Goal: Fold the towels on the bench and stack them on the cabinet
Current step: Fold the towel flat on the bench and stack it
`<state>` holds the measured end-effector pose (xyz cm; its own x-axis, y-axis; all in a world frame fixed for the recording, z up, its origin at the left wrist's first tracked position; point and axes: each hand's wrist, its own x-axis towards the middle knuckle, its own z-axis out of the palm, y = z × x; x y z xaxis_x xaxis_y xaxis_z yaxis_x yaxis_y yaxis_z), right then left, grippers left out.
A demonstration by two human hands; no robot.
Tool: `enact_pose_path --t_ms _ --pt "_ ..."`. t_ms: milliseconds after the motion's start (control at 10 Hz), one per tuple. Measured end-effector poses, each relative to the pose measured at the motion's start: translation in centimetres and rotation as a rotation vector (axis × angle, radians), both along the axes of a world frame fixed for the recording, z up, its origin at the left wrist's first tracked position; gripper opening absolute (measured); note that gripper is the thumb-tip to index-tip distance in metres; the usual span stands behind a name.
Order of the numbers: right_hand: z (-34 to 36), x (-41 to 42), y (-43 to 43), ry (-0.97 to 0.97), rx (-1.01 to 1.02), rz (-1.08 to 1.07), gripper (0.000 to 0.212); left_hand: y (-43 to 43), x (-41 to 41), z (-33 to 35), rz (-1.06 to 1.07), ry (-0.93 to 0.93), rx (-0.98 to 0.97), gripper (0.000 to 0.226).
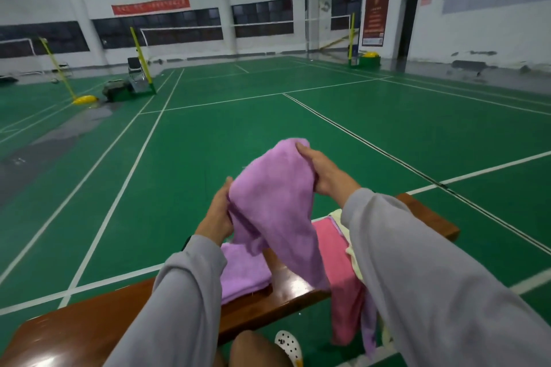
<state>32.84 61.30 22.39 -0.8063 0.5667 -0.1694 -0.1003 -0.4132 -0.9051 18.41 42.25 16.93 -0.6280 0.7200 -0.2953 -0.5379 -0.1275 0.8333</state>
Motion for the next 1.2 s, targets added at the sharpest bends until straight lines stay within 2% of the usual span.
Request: enact_pose_path --t_ms 100,200,300,400,500,600,700,800,900,1000,1100,1200 --pt "-1.2 -0.4 -1.1 -0.042 -0.003 0.046 0.014 -1.3 1.1 -0.8 -0.280 -0.087 -0.286 0.073" --pt "1.6 -1.7 -2.2 0.128 -0.026 0.023 0.036 -2.6 2.9 -0.2 -0.405 -0.038 -0.328 0.076" --pt "3.4 -2.8 -3.7 0.191 -0.025 0.086 0.065 -2.2 3.7 -1.6 -0.317 -0.033 -0.276 0.030" --pt "3.3 -3.9 -5.0 0.145 0.023 0.157 0.086 -1.7 3.3 -4.1 -0.173 -0.135 -0.336 0.026" --pt "3.7 -4.7 -5.0 0.264 -0.069 0.153 0.078 -1.5 3.2 -4.1 -0.063 -0.629 0.118 0.029" --pt "3.3 -4.6 -3.8 0.100 0.021 0.084 0.045 0.2 3.4 -1.4 -0.032 0.146 0.004 0.031" --pt "2.2 -3.9 -2.4 -0.102 0.108 0.091 0.018 1.7 -0.8 0.1 0.170 0.209 -0.064 0.016" --pt "2.9 -3.0 -1.0 0.061 -0.035 -0.017 0.019 1.1 -3.3 2.6 0.180 0.400 -0.093 0.016" --pt "1.7 -2.8 -0.1 -0.041 -0.070 -0.016 0.017 0.3 -5.1 3.0 0.260 0.417 -0.213 0.025" --pt "0.6 -3.3 -0.3 -0.179 0.047 0.043 0.014 -0.8 -7.2 3.0 0.202 0.301 -0.266 0.046" --pt "1.8 -3.8 0.4 0.014 -0.053 -0.090 0.016 -1.9 -8.1 5.5 0.116 0.185 0.006 0.031" --pt "1.3 -4.2 0.6 -0.255 0.105 0.011 0.029 -3.9 -8.7 5.7 -0.221 0.285 -0.201 0.044"
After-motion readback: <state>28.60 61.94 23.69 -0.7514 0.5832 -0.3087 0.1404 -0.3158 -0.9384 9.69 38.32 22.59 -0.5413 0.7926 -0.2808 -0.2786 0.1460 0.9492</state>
